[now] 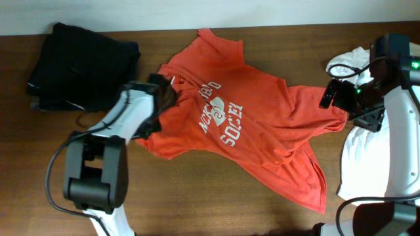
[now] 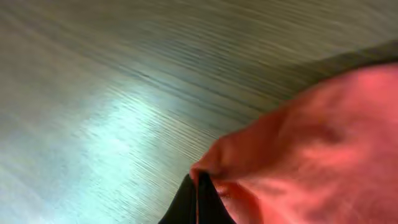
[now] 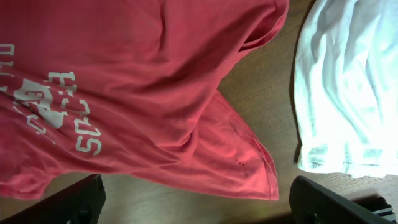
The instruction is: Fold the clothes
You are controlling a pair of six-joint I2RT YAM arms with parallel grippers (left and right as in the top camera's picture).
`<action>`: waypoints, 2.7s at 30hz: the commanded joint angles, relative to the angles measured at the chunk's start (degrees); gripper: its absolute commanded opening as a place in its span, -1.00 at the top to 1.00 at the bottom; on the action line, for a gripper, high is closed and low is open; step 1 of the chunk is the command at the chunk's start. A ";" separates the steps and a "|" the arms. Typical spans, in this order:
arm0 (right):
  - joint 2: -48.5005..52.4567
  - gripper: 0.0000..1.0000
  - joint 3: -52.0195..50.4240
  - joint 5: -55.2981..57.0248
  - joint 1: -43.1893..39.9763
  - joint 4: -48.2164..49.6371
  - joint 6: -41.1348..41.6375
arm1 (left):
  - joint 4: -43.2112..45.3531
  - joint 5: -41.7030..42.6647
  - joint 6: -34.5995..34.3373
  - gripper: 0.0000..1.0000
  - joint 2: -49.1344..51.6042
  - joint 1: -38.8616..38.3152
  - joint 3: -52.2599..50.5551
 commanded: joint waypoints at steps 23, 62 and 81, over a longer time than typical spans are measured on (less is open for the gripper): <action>-0.63 -0.96 0.48 -0.28 0.31 -0.02 -0.44 | -5.81 9.29 1.90 -0.74 -0.74 22.84 9.68; -0.63 -0.97 0.48 -0.28 0.31 0.00 -0.44 | 7.63 13.09 17.57 -0.01 -12.66 -8.96 -15.43; -0.63 -0.97 0.48 -0.28 0.31 0.00 -0.44 | 13.14 5.84 17.35 0.08 -12.94 -12.44 -19.17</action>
